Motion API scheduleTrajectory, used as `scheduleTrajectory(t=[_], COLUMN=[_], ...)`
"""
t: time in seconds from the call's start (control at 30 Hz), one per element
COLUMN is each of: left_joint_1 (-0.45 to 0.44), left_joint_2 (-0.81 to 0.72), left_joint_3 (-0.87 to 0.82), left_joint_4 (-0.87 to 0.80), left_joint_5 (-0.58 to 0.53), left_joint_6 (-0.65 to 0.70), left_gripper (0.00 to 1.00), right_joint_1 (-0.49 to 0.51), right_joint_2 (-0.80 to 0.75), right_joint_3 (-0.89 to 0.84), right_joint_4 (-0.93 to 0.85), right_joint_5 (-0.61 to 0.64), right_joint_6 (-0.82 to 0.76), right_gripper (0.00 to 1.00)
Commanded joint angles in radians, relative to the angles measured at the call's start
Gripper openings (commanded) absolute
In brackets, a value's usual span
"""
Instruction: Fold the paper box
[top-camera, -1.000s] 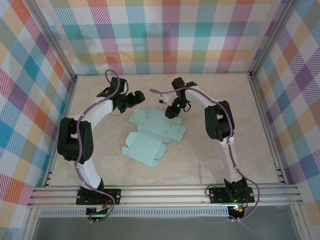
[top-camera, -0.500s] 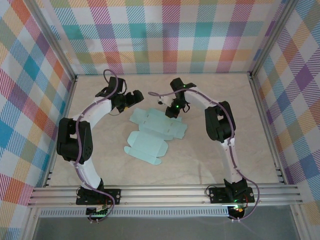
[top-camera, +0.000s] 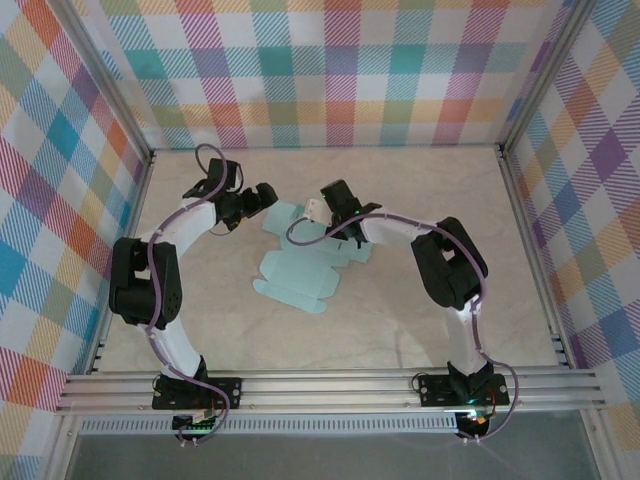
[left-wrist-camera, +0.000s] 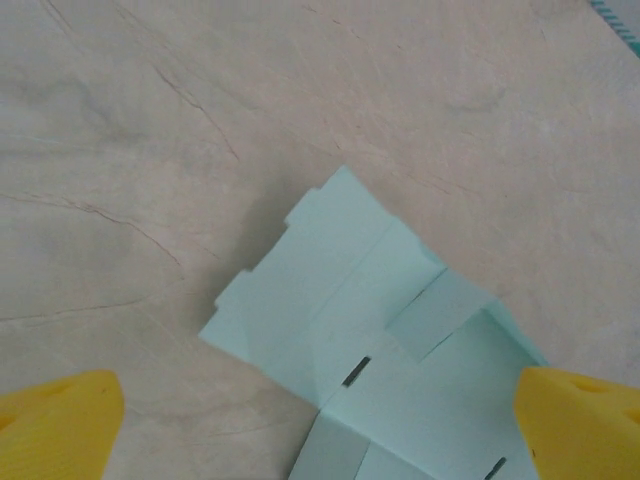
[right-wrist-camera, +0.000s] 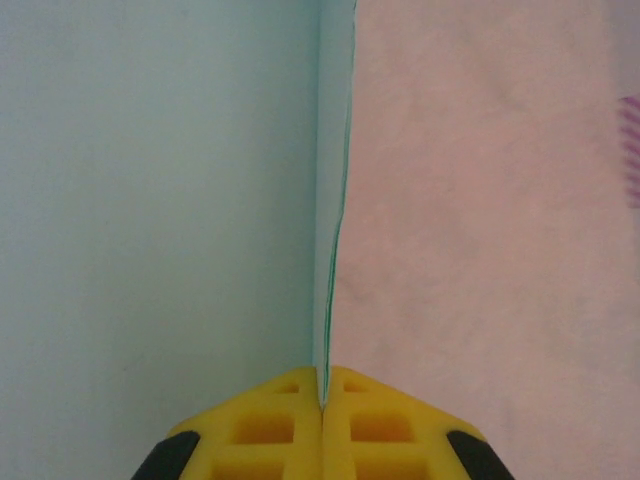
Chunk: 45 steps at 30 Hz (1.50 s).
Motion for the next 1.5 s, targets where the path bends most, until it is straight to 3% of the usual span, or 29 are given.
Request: scheduleTrajectory(t=[0.0,0.07,0.27,0.5,0.67,0.97,1.47], left_joint_1=[0.019,0.023,0.033,0.051,0.079,0.120,0.136], left_joint_2=[-0.053,-0.058,-0.058,-0.071,-0.061,-0.047,0.004], left_joint_3=[-0.024,-0.031,-0.036,-0.059,-0.068,-0.077,-0.069], left_joint_4=[0.047,0.049,0.086,0.106,0.132,0.144,0.160], left_joint_5=[-0.017,-0.019,-0.010,-0.016,0.007,0.029,0.069], left_joint_6=[-0.023,-0.030,-0.042,-0.071,-0.094,-0.080,-0.075], left_gripper=[1.00,1.00,1.00,1.00,1.00,1.00,1.00], right_joint_1=[-0.001,0.006,0.012,0.038,0.050,0.075,0.055], right_joint_2=[-0.037,-0.055,-0.124,-0.065,0.010,0.135,0.222], right_joint_3=[-0.049,-0.101,-0.189,-0.353,-0.369,-0.397,-0.424], right_joint_4=[0.233,0.352,0.460,1.069,1.315,1.525,1.503], right_joint_5=[0.211,0.233,0.219,0.268,0.293,0.335,0.386], right_joint_6=[-0.100,-0.172,-0.218,-0.629,-0.764,-0.864,-0.791], right_gripper=[0.00,0.00,0.00,0.00,0.00,0.00,0.00])
